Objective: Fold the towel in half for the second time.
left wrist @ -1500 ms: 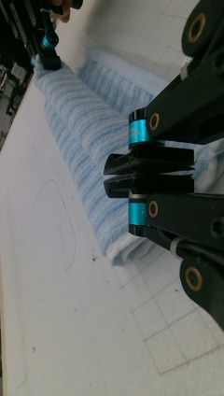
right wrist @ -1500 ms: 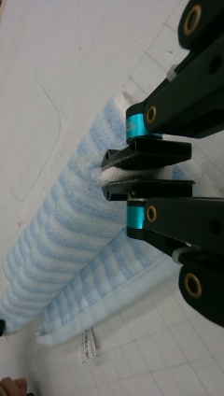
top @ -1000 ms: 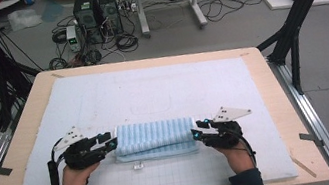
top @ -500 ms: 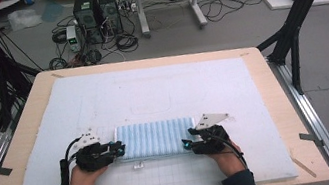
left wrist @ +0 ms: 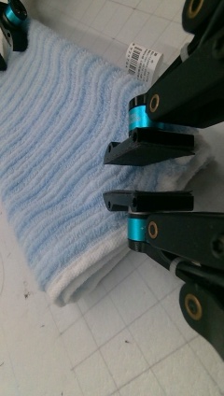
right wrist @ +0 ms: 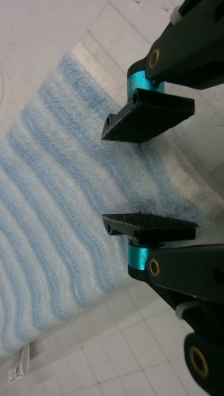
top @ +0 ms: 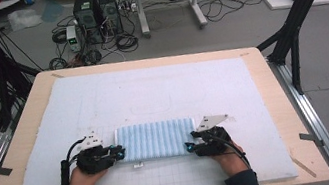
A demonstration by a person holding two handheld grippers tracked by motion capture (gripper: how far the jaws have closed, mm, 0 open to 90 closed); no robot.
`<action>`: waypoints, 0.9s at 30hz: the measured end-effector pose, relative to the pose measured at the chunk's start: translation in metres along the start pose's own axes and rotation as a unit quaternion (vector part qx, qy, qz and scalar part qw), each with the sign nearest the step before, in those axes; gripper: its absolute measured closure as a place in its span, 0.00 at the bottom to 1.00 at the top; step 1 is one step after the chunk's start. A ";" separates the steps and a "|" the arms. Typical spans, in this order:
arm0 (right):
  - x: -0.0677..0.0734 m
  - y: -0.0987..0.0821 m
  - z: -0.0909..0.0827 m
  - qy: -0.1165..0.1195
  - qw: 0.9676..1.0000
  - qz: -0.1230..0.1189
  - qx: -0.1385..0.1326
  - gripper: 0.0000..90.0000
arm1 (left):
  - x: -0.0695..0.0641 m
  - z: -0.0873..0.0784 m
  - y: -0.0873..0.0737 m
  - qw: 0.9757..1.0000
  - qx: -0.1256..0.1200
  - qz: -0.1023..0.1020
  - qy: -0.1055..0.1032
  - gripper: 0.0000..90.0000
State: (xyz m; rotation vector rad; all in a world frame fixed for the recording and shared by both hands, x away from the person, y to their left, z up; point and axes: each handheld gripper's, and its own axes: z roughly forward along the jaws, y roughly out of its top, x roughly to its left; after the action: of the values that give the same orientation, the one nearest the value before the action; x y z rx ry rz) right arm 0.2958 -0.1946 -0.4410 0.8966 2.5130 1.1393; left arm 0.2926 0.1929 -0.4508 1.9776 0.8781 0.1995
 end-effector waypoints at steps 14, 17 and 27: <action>-0.015 -0.003 -0.039 -0.065 0.992 0.042 -0.096 0.22 | 0.022 -0.032 0.011 0.989 -0.140 -0.016 0.051 0.28; -0.020 -0.008 -0.048 -0.105 0.988 0.052 -0.099 0.12 | 0.027 -0.040 0.011 0.984 -0.167 -0.016 0.054 0.20; -0.031 -0.021 -0.072 -0.133 0.982 0.058 -0.123 0.12 | 0.038 -0.058 0.008 0.978 -0.200 -0.015 0.060 0.20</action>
State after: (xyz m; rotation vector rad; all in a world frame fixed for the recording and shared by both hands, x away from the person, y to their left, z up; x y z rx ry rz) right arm 0.2787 -0.2675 -0.4091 1.0600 2.0786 1.2388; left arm 0.2979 0.2551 -0.4197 1.5884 0.8672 0.4474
